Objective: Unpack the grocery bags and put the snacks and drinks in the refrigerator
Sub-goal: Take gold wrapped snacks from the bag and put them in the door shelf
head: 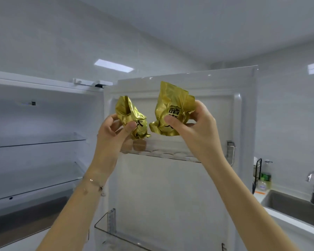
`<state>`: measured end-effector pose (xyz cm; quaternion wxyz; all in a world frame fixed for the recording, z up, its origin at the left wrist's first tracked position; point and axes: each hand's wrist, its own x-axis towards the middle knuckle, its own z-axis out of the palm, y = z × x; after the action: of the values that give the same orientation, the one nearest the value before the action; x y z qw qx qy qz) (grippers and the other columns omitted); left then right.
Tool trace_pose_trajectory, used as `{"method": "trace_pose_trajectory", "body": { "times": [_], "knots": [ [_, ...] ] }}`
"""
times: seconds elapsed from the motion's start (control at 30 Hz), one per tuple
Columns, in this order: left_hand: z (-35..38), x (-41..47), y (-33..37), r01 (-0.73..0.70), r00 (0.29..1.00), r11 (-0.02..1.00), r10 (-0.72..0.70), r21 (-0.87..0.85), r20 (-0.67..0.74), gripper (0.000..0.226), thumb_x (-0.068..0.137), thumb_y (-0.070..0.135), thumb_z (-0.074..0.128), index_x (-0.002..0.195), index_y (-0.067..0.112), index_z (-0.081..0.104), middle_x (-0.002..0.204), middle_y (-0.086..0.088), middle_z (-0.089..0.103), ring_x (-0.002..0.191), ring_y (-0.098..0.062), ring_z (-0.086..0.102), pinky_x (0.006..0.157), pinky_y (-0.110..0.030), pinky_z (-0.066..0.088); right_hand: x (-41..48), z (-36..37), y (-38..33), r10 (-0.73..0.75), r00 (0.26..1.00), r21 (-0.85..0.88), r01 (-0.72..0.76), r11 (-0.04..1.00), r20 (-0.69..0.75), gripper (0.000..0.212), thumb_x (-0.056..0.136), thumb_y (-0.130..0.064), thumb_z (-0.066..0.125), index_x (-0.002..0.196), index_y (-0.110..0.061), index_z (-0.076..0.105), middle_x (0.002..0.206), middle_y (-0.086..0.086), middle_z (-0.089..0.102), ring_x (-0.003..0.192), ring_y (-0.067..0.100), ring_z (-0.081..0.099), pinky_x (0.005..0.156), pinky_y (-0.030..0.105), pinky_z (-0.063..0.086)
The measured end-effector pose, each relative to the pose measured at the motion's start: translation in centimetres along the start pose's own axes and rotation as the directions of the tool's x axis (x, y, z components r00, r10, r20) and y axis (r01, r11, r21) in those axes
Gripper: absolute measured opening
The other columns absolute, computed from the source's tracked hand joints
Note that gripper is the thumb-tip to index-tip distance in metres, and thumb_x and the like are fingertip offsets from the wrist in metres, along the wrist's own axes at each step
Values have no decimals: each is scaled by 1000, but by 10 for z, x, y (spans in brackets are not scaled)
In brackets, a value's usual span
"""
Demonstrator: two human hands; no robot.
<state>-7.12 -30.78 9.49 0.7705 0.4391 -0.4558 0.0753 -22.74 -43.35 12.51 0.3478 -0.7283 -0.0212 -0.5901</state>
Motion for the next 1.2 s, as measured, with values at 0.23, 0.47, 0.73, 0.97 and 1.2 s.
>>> {"method": "trace_pose_trajectory", "body": {
  "times": [0.23, 0.47, 0.73, 0.97, 1.2],
  "knots": [
    [-2, 50, -11, -6, 973, 967, -52, 254, 224, 33, 75, 30, 76, 105, 20, 64, 98, 4, 73, 87, -8, 69, 66, -18, 51, 24, 20, 15, 102, 993, -347, -75, 935, 61, 32, 76, -29, 79, 100, -22, 59, 89, -11, 62, 77, 4, 57, 68, 24, 48],
    [-11, 65, -24, -82, 876, 858, -181, 508, 448, 25, 75, 36, 79, 97, 31, 70, 92, 13, 72, 86, -3, 68, 72, -19, 54, 26, 19, 22, 318, 937, -596, -174, 784, 144, 28, 71, -38, 80, 89, -23, 65, 79, -10, 66, 73, 4, 60, 64, 26, 49],
    [-11, 76, -24, -127, 795, 810, -262, 572, 548, 20, 84, 35, 71, 103, 35, 65, 90, 11, 72, 75, 2, 67, 57, -7, 47, 31, 19, 30, 430, 882, -686, -192, 702, 193, 39, 74, -46, 77, 95, -15, 66, 88, 1, 71, 82, 18, 66, 78, 41, 54],
    [-9, 74, -32, -142, 824, 832, -201, 537, 530, 26, 82, 29, 75, 106, 23, 68, 98, 10, 70, 87, -2, 66, 71, -13, 54, 37, 18, 31, 528, 828, -737, -235, 634, 190, 47, 77, -48, 73, 109, -17, 56, 101, 2, 68, 93, 19, 63, 85, 40, 51],
    [3, 45, -32, -360, 898, 751, 117, 554, 424, 41, 90, 42, 63, 127, 27, 56, 123, 12, 57, 115, -6, 49, 97, -23, 38, 14, 19, 32, 258, 963, -835, -75, 545, 82, 59, 87, -55, 58, 136, -24, 45, 132, -4, 55, 113, 18, 56, 90, 34, 48]
  ]
}}
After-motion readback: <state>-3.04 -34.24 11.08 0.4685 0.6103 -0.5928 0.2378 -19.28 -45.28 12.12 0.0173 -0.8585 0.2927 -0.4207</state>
